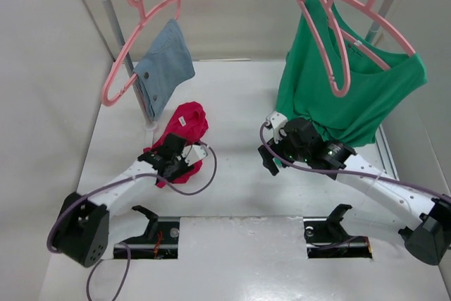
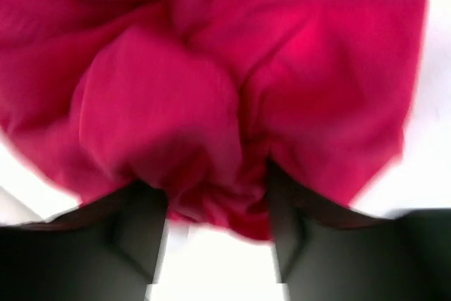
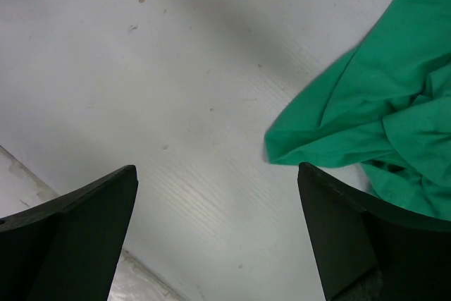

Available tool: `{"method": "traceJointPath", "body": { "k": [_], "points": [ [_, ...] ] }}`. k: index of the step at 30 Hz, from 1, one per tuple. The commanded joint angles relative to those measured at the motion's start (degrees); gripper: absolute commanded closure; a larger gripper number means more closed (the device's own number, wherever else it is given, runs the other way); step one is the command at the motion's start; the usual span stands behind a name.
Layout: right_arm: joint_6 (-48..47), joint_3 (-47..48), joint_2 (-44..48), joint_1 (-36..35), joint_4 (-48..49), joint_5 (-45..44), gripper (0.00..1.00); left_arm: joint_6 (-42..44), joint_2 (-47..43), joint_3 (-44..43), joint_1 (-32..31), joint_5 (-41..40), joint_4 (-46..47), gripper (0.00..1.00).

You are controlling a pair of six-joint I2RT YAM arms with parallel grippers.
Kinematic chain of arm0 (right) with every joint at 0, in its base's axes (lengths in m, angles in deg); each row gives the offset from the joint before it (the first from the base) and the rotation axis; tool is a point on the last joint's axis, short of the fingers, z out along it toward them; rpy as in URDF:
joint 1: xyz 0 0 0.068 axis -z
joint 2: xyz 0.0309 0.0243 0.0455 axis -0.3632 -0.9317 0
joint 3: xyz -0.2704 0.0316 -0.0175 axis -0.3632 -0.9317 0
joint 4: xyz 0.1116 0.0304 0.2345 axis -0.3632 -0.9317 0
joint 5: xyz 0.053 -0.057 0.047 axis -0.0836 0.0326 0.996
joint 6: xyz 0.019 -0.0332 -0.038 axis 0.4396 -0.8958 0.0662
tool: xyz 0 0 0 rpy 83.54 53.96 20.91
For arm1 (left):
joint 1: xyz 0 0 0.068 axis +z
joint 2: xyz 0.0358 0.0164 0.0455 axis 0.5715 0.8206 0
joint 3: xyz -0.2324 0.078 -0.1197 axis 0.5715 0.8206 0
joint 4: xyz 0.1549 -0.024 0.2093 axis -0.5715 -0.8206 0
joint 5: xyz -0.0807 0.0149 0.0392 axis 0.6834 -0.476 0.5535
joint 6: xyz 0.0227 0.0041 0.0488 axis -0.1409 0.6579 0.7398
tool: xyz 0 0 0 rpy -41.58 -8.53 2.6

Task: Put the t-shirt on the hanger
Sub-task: Move the tshirt to the center of the board

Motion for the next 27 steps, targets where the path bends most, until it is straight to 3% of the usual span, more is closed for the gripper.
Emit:
{"method": "traceJointPath", "body": {
  "k": [1,2,4,5,9,14,19,22,23,24,27],
  "points": [
    [-3.3,5.6,-1.1,-0.5,1.4,-0.3,0.0,0.6,5.9,0.1,-0.2,0.7,8.5,0.54],
    [-3.3,6.1,-1.7,-0.5,1.4,-1.0,0.0,0.1,10.0,-1.6,-0.2,0.7,9.4,0.6],
    [-3.9,6.1,-1.7,-0.5,0.9,-1.5,0.0,-1.0,14.1,-3.7,-0.2,0.7,10.1,0.93],
    [-4.6,6.6,-1.2,0.2,0.9,-1.5,0.0,-2.0,16.1,-6.5,-0.2,0.7,10.1,1.0],
    [-5.2,6.1,0.8,2.9,0.3,-1.5,0.0,-8.7,21.2,-14.2,-1.4,7.0,4.6,1.0],
    [-6.4,4.1,3.0,6.7,-0.2,-1.0,0.0,-17.7,20.0,-20.2,-11.1,14.6,2.8,1.0],
    [-8.3,3.5,4.2,11.7,-0.2,1.3,0.0,-29.4,29.0,-33.3,-18.6,21.0,2.8,1.0],
    [-9.6,3.5,4.7,13.4,0.3,3.3,0.0,-32.6,36.0,-41.7,-21.8,22.5,0.3,0.92],
    [-9.6,4.0,4.7,13.4,0.3,3.3,0.0,-32.6,38.1,-43.0,-21.8,22.5,-0.4,0.84],
    [-9.6,4.0,4.7,13.9,0.3,3.3,0.0,-33.1,38.1,-43.6,-21.8,22.5,-1.0,0.66],
    [-10.7,4.0,5.2,14.0,0.3,3.3,0.0,-32.4,36.0,-40.5,-21.3,20.2,-1.0,0.47]
  ]
}}
